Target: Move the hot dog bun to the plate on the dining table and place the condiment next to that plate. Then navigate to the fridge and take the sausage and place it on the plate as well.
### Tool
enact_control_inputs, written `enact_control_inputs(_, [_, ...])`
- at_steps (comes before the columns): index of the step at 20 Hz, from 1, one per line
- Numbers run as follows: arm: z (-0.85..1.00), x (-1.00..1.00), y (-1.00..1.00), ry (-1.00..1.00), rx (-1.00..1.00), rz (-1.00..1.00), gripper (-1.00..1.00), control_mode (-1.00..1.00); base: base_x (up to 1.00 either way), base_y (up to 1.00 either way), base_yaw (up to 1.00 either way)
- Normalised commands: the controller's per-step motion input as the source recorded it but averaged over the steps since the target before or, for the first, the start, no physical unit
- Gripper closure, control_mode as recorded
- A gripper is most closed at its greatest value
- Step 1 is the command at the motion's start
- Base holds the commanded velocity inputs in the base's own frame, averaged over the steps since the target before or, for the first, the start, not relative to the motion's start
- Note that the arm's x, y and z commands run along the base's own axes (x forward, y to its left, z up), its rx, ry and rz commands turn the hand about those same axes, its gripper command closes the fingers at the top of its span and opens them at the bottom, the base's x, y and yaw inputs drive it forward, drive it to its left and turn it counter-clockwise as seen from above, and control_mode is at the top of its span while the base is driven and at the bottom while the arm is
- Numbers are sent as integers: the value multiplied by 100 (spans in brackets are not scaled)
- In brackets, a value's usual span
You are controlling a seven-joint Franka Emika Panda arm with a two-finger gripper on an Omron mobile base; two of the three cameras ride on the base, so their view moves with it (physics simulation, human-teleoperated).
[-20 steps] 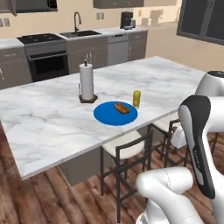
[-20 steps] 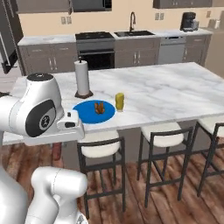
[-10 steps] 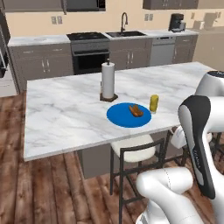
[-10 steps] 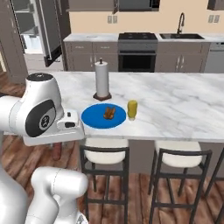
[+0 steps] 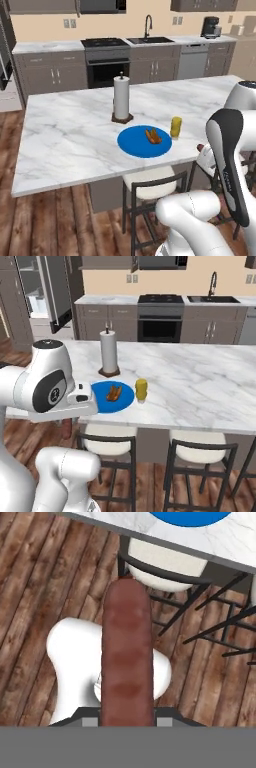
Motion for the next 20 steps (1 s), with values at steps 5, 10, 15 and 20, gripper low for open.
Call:
enact_control_inputs(5, [0, 0, 0, 0, 0, 0, 100, 100, 63, 18, -1])
enact_control_inputs(10, [0, 0, 0, 0, 0, 0, 100, 100, 62, 35, 0])
enact_control_inputs(15, [0, 40, 45, 0, -2, 0, 100, -100, 12, 7, 0])
enact_control_inputs(20, [0, 45, 95, 0, -6, 0, 100, -100, 0, 0, 0])
